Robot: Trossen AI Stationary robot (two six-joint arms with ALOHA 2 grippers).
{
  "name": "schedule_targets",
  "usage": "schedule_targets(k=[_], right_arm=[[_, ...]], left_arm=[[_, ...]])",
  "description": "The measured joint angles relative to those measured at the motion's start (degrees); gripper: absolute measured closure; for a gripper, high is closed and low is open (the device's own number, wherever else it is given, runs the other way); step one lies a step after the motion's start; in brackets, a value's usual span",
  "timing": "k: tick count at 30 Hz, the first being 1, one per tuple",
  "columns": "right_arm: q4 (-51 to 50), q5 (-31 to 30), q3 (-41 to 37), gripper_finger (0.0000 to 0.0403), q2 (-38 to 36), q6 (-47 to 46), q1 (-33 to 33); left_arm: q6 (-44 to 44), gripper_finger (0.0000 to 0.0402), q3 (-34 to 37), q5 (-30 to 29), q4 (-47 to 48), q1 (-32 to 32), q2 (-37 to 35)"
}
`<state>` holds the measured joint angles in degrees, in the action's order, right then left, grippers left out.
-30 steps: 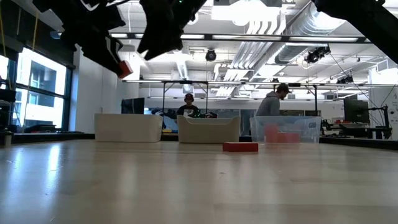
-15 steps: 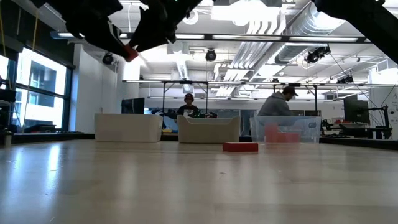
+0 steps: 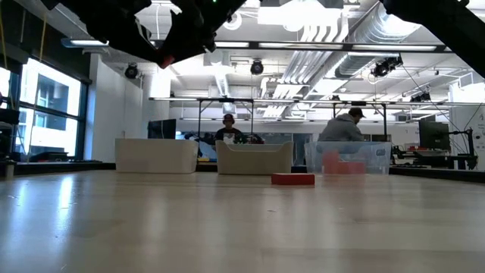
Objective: Sort & place blocks by color
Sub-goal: Put the top orange block into the transparent bin
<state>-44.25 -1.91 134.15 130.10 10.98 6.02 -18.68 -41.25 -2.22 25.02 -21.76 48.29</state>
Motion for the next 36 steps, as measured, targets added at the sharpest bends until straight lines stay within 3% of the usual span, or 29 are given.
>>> schedule_targets(k=[8, 19, 25, 36], right_arm=[[-0.03, 0.00, -0.07, 0.0222, 0.00, 0.02, 0.09], [1.47, 0.06, -0.07, 0.0232, 0.00, -1.92, 0.09], [1.34, 0.85, -0.07, 0.0290, 0.00, -2.53, 0.04], [0.93, 0.44, -0.07, 0.0292, 0.00, -4.60, -0.07]], left_arm=[[-1.24, 0.0291, 0.00, 0.04, 0.65, -0.02, 0.01], [-1.49, 0.0290, 0.00, 0.07, 0.85, 0.00, 0.03], [-1.01, 0.0290, 0.00, 0.34, 1.05, 0.00, 0.03], [-0.91, 0.0271, 0.02, 0.43, 0.96, -0.02, 0.08]])
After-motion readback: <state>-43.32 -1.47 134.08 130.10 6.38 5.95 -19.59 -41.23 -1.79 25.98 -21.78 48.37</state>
